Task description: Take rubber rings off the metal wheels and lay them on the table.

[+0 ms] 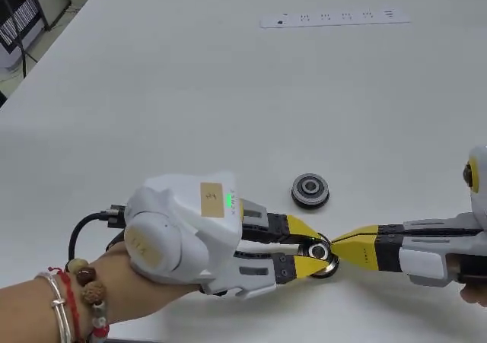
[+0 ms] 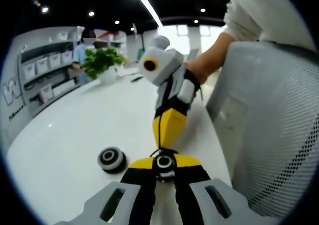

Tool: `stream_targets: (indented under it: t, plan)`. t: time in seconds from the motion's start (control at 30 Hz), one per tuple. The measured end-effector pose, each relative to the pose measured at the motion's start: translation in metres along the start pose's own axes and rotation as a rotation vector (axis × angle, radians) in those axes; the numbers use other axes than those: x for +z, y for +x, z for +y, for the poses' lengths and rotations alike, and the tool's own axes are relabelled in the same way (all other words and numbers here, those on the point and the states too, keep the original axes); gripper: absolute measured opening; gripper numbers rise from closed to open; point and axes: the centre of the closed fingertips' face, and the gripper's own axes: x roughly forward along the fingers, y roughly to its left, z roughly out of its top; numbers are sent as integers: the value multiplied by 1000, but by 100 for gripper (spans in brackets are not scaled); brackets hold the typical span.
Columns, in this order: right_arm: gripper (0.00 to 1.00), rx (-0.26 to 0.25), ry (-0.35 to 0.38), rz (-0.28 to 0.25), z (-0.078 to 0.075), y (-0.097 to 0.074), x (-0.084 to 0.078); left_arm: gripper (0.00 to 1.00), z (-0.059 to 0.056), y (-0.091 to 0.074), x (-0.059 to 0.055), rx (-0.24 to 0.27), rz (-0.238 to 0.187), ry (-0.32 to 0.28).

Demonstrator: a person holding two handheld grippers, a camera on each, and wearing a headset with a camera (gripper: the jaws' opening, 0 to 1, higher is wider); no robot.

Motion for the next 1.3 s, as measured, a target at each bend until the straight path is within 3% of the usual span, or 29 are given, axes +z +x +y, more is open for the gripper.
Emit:
stream_targets:
  t: [0.6, 0.77, 0.9, 0.97, 1.13, 1.3]
  plan:
    - [0, 12, -10, 11, 5, 6, 1, 15, -1, 0, 1, -10, 28, 6]
    - [0, 9, -16, 14, 9, 5, 2, 15, -1, -2, 0, -26, 71, 5]
    - [0, 6, -37, 21, 12, 5, 6, 16, -2, -6, 1, -33, 97, 57]
    - [0, 2, -44, 23, 12, 5, 7, 19, -5, -10, -1, -48, 121, 92]
    - [0, -2, -69, 31, 18, 5, 12, 27, -11, -21, 2, -77, 136, 70]
    - [0, -12, -88, 15, 23, 1, 23, 34, -13, -33, 16, -89, 110, 39]
